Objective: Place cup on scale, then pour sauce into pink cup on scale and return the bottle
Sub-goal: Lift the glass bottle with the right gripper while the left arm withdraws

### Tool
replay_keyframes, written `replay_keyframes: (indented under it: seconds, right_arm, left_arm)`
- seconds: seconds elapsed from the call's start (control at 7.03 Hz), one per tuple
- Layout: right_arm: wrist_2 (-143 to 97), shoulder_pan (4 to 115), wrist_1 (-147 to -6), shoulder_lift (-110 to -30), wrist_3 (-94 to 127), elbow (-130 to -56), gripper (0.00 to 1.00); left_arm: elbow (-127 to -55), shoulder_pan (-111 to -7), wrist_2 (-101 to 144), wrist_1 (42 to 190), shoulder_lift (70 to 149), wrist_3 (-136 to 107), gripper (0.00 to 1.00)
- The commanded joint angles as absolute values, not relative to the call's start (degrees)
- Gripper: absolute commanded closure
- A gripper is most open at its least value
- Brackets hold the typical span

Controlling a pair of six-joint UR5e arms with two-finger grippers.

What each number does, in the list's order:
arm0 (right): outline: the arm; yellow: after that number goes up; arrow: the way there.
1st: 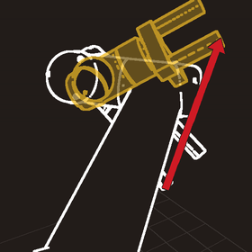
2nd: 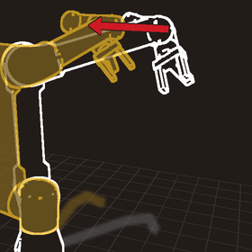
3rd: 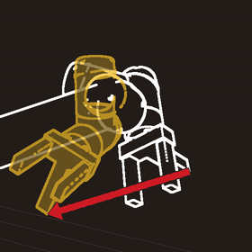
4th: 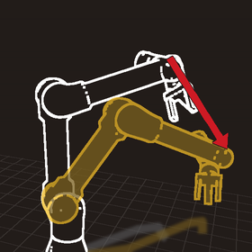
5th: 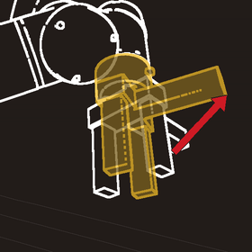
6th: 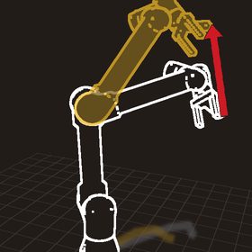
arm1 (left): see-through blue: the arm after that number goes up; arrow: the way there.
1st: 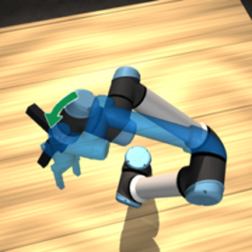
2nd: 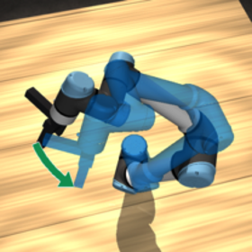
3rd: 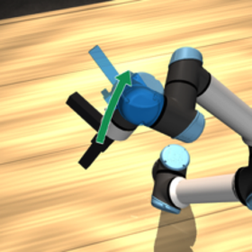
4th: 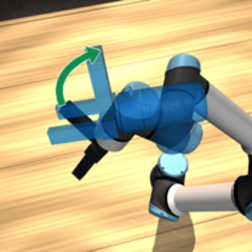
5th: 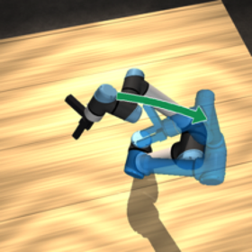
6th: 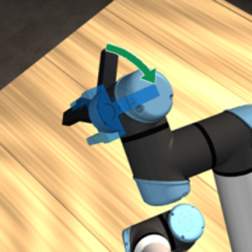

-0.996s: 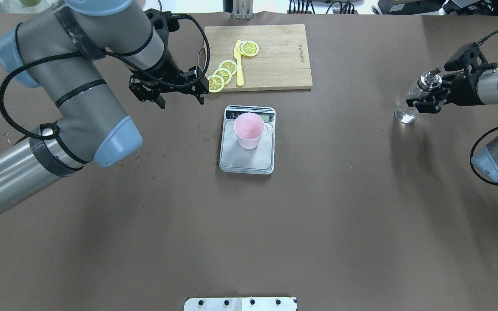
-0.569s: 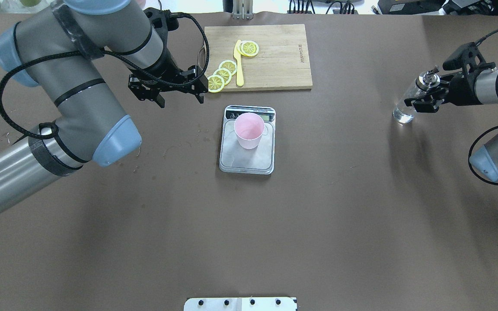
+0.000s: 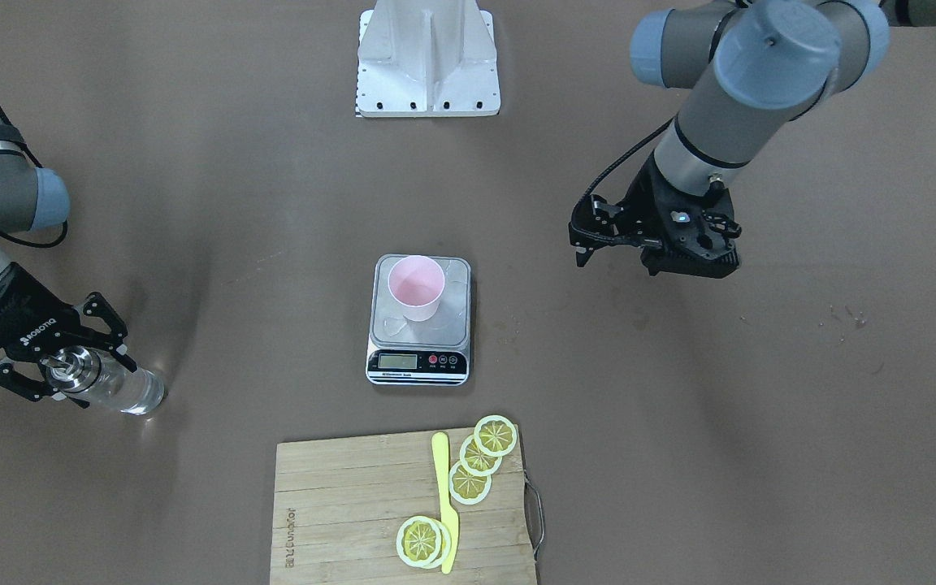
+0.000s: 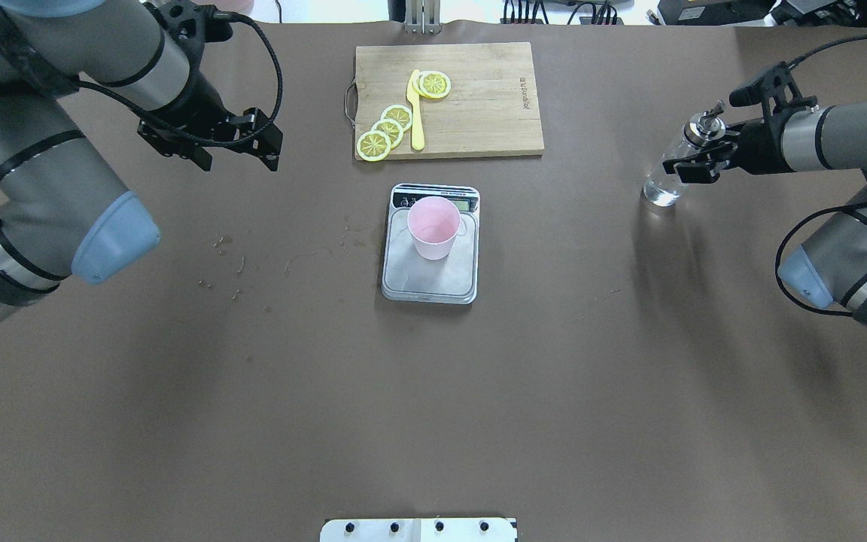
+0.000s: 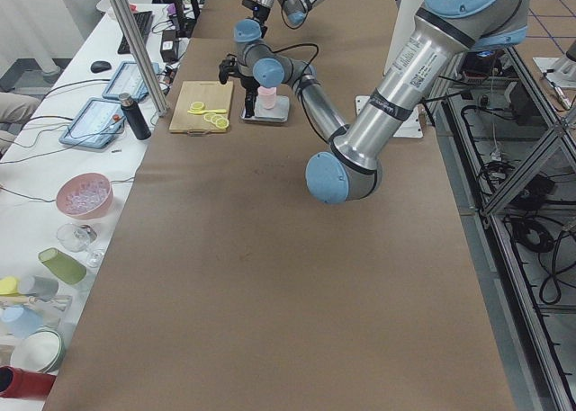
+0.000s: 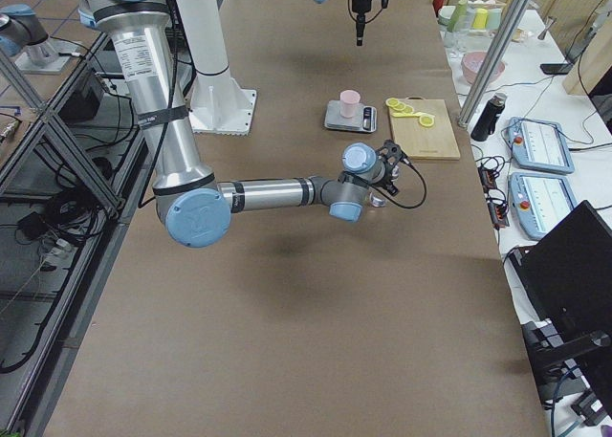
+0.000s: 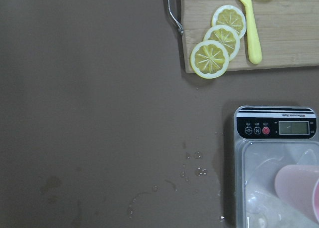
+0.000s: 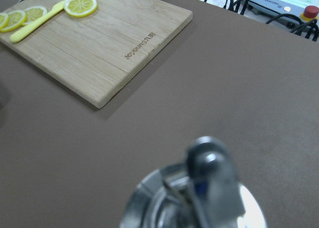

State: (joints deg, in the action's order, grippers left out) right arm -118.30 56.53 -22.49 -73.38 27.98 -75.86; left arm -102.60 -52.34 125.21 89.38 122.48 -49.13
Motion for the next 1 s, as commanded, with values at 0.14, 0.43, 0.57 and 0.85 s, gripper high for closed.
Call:
replay_keyframes:
  seconds: [0.14, 0.43, 0.57, 0.85]
  right_arm:
    - [-115.0, 54.9, -38.9, -70.3, 27.8, -84.8, 1.0]
    - [-107.7, 50.7, -50.7, -70.9, 23.9, -93.0, 1.0]
    - [-104.0, 49.1, -57.9, -71.1, 18.8, -97.8, 1.0]
    - [-100.4, 46.3, -77.1, -70.6, 11.6, -108.8, 1.0]
  left_arm:
    - [-103.8, -60.2, 125.8, 89.7, 114.8, -33.5, 0.03]
    - [-105.7, -65.7, 127.2, 91.7, 107.1, -25.0, 0.03]
    - [-105.6, -67.6, 127.3, 97.8, 102.0, -24.4, 0.03]
    - [-103.1, -70.1, 127.8, 106.7, 96.2, -24.2, 0.03]
